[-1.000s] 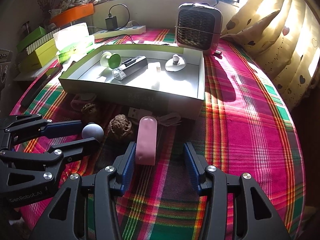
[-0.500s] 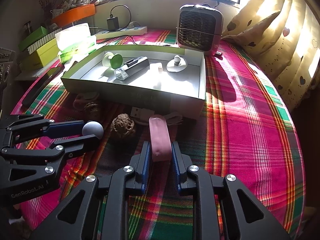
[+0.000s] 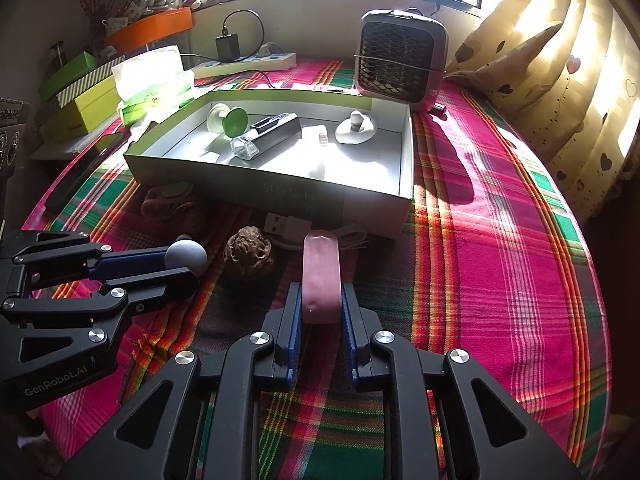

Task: Organize objects
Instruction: 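Close left gripper on the white knob while right gripper closes on the pink cylinder, then carry the white knob with left gripper while right gripper carries the pink cylinder into the box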

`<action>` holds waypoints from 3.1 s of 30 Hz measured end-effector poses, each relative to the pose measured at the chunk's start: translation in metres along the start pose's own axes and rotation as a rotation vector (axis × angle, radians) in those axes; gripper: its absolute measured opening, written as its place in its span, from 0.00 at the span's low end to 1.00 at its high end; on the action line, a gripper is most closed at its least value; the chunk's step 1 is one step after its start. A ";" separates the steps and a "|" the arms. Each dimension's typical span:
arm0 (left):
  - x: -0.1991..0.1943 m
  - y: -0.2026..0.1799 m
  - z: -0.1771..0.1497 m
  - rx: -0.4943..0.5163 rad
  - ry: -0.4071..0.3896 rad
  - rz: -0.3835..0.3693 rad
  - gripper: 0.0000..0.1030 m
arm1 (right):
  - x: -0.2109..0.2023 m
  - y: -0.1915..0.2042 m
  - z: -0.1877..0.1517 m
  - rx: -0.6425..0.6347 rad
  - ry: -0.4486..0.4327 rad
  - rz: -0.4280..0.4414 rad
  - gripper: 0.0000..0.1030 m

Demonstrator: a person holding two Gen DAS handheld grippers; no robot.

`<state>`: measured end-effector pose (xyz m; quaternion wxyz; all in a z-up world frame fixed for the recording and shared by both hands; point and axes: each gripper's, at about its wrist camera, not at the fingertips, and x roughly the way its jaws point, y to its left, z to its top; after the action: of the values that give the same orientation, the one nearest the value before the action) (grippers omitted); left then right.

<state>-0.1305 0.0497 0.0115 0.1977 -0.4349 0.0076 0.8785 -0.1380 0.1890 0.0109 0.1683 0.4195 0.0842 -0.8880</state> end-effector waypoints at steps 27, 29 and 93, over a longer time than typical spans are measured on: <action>-0.005 -0.002 -0.002 0.001 -0.016 -0.003 0.16 | -0.006 -0.001 -0.001 0.016 -0.019 0.003 0.18; -0.007 -0.002 -0.002 0.002 -0.021 -0.004 0.16 | -0.008 0.000 -0.001 0.016 -0.023 0.002 0.18; -0.015 0.073 0.061 -0.085 -0.123 0.094 0.16 | 0.023 0.019 0.085 -0.054 -0.015 0.082 0.18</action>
<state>-0.1945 -0.0111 0.0499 0.1378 -0.3872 -0.0214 0.9114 -0.2057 0.1413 0.0464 0.2164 0.4112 0.0895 -0.8809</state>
